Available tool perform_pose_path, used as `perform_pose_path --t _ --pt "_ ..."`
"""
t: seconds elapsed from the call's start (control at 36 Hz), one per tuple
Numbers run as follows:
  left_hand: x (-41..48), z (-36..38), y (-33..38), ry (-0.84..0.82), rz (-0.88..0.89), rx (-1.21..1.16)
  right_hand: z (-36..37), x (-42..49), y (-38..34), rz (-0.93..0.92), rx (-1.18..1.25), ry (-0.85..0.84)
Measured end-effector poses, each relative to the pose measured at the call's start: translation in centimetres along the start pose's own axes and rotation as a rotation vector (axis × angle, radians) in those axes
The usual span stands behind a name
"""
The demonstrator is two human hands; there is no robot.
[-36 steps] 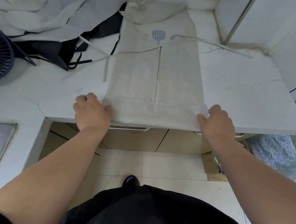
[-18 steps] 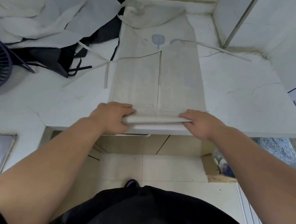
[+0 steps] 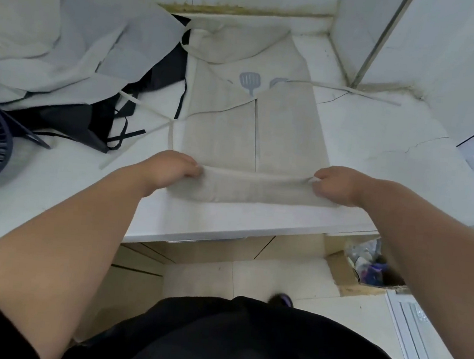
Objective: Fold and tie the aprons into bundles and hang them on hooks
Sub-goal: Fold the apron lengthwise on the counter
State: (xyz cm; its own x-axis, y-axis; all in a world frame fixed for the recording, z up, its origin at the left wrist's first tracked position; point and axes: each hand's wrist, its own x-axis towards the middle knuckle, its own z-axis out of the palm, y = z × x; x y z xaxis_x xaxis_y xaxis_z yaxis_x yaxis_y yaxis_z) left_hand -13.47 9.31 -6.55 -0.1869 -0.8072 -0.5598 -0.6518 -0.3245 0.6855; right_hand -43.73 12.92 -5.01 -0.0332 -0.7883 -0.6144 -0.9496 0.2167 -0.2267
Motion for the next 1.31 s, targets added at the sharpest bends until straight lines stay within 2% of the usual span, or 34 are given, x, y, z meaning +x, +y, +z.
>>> perform_pose_path --t 0.11,0.17,0.31,0.47,0.64,0.83,0.89,0.92,0.94,1.0,1.03,1.06,1.11,1.17,1.22,1.31 --pt "0.8 -0.2 -2.1 0.078 -0.093 -0.389 0.0 1.7 1.5 0.064 0.258 0.112" --pt "1.2 0.3 -2.9 0.174 -0.106 -0.476 0.5 2.8 2.2 0.115 0.404 0.176" --pt "2.4 2.1 -2.9 0.468 -0.025 -0.152 1.6 4.1 3.1 0.189 0.446 0.318" --pt "3.5 3.2 -3.4 0.568 -0.142 0.292 2.5 5.1 3.2 0.227 0.353 0.372" --pt "4.1 4.2 -2.9 0.622 -0.174 0.416 3.1 5.4 3.0 0.312 0.205 0.435" --pt "3.9 5.2 -2.3 0.711 -0.241 0.481 3.1 6.0 2.8 0.385 0.245 0.487" --pt "3.9 5.7 -2.0 0.761 -0.235 0.53 3.0 5.9 2.5 0.428 0.313 0.553" --pt "3.9 6.0 -2.0 0.788 -0.174 0.556 2.9 5.9 2.1 0.425 0.334 0.62" --pt "4.0 6.5 -1.8 0.783 -0.039 0.581 2.9 5.9 1.6 0.372 0.305 0.713" --pt "4.1 7.7 -1.1 0.643 0.351 0.642 3.3 6.0 0.3 0.097 0.16 0.812" --pt "4.0 8.5 -0.4 0.499 0.475 0.691 3.6 5.9 -0.5 -0.08 0.088 0.782" --pt "3.8 9.4 0.3 0.342 0.517 0.739 4.0 5.8 -1.3 -0.239 0.009 0.679" --pt "3.7 10.8 1.1 0.129 0.426 0.768 5.1 5.4 -2.6 -0.397 -0.158 0.389" --pt "3.9 11.1 1.1 0.06 0.287 0.791 5.8 5.8 -2.4 -0.363 -0.212 0.198" --pt "4.1 10.3 0.7 0.073 0.208 0.831 5.6 6.0 -1.4 -0.294 -0.219 0.154" --pt "3.9 7.8 -1.0 0.094 0.123 0.863 4.7 6.1 1.0 -0.268 -0.256 0.175"
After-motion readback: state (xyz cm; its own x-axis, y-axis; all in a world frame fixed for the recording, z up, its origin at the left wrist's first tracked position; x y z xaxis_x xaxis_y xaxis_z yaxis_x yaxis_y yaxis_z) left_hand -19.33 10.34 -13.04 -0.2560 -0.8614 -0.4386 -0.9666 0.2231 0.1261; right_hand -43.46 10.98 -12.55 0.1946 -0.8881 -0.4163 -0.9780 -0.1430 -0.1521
